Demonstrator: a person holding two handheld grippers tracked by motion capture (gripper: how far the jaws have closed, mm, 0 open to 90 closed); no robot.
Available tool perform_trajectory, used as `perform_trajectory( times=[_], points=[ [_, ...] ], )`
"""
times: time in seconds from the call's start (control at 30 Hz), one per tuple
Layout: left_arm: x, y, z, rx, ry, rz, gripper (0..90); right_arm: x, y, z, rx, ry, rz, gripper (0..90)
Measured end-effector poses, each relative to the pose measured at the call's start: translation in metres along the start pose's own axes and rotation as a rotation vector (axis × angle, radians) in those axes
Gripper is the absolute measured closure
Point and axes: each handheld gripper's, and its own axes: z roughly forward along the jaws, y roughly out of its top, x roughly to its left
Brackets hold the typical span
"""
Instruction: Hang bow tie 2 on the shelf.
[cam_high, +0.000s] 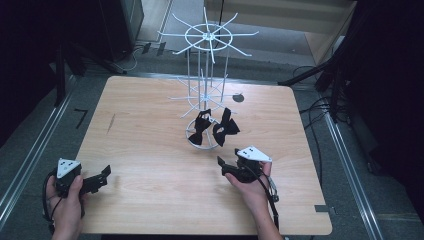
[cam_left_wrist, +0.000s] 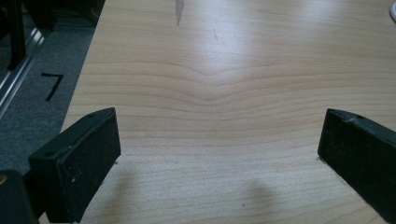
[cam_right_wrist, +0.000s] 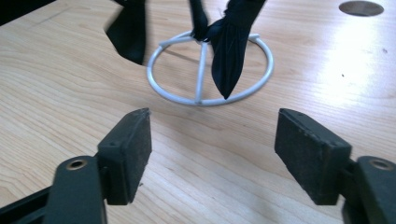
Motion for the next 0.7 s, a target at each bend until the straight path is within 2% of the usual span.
perform_trajectory(
  times=[0.1, 0.27, 0.5, 0.7],
  points=[
    [0.000, 0.000, 0.000, 0.000, -0.002, -0.002, 0.0, -0.007, -0.003, -0.003, 0.008, -0.022, -0.009, 25.3],
    [0.000, 0.000, 0.000, -0.002, 0.000, -0.001, 0.0, -0.019, -0.004, -0.008, 0.013, -0.018, 0.024, 25.4],
    [0.000, 0.000, 0.000, 0.000, 0.000, 0.000, 0.0, -0.028, -0.005, -0.015, 0.009, -0.036, 0.019, 25.5],
    [0.001, 0.000, 0.000, 0.001, 0.000, 0.000, 0.0, -0.039, -0.007, -0.024, -0.014, -0.042, 0.043, 25.9]
  ],
)
